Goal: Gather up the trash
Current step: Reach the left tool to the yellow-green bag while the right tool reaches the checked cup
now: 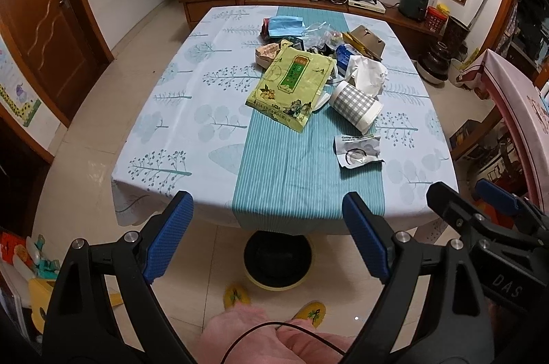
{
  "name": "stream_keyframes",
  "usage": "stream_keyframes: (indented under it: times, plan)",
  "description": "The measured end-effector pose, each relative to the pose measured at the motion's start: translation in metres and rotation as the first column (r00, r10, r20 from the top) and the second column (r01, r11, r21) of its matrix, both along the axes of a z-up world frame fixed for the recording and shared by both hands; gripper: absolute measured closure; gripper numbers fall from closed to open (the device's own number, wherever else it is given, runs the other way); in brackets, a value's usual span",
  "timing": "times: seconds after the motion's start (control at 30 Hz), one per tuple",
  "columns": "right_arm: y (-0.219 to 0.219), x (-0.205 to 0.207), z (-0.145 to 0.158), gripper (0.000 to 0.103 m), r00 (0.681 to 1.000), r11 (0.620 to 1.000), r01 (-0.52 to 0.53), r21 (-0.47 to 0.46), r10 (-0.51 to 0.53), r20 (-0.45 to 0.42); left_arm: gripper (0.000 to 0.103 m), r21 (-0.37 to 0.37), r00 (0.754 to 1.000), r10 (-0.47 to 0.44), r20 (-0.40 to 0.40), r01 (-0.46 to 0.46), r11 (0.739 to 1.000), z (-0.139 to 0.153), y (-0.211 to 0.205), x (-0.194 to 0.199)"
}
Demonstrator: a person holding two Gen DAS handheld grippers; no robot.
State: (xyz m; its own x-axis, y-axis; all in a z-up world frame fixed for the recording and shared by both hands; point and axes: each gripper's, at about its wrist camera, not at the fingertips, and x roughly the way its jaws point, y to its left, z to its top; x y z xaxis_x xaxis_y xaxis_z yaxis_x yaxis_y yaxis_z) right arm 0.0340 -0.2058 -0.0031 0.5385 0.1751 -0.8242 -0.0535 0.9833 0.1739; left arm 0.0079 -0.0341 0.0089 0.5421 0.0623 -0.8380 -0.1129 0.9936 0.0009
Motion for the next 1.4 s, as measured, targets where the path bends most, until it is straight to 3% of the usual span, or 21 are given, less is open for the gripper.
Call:
stream_keyframes:
  times: [0.23,0.47,0.63,0.73,0.93,1.07,1.17,1.27,1.4]
  plan:
    - [0.011,0.036,0.003,0.012,0.996,0.996,0.088,-0.011,-0.088,0.014,0.016,-0.025,0.999,-0.049,0.005,0.049,0.998,-0.004,0.015,0.040]
    - [0.027,0.092,0.000,0.015,0.970,0.970,0.242,0.014,-0.242,-0.012,0.016,-0.024,0.985,-0.170,-0.015,0.170,0.985,-0.003,0.049,0.121]
    - [0.029,0.126,-0.028,0.020,0.928,0.926,0.365,0.094,-0.354,-0.116,0.016,-0.089,0.962,-0.262,-0.078,0.255,0.963,-0.017,0.080,0.189]
    - [0.024,0.141,-0.051,0.021,0.886,0.873,0.454,0.180,-0.421,-0.193,0.016,-0.127,0.943,-0.313,-0.116,0.298,0.946,-0.031,0.090,0.225]
    - [0.020,0.165,-0.102,0.021,0.789,0.694,0.612,0.378,-0.506,-0.349,0.016,-0.156,0.882,-0.442,-0.162,0.420,0.894,-0.067,0.082,0.288]
    - [0.012,0.180,-0.138,0.020,0.701,0.511,0.712,0.482,-0.560,-0.442,0.016,-0.175,0.847,-0.499,-0.185,0.471,0.865,-0.093,0.071,0.319]
    - [0.003,0.186,-0.159,0.020,0.632,0.396,0.766,0.506,-0.607,-0.482,0.016,-0.212,0.831,-0.517,-0.204,0.478,0.852,-0.109,0.071,0.337]
    - [-0.005,0.189,-0.174,0.020,0.570,0.308,0.803,0.510,-0.646,-0.508,0.016,-0.262,0.813,-0.538,-0.222,0.482,0.836,-0.125,0.069,0.354]
    - [-0.015,0.194,-0.187,0.020,0.517,0.231,0.826,0.514,-0.672,-0.529,0.016,-0.301,0.787,-0.573,-0.228,0.503,0.810,-0.138,0.066,0.369]
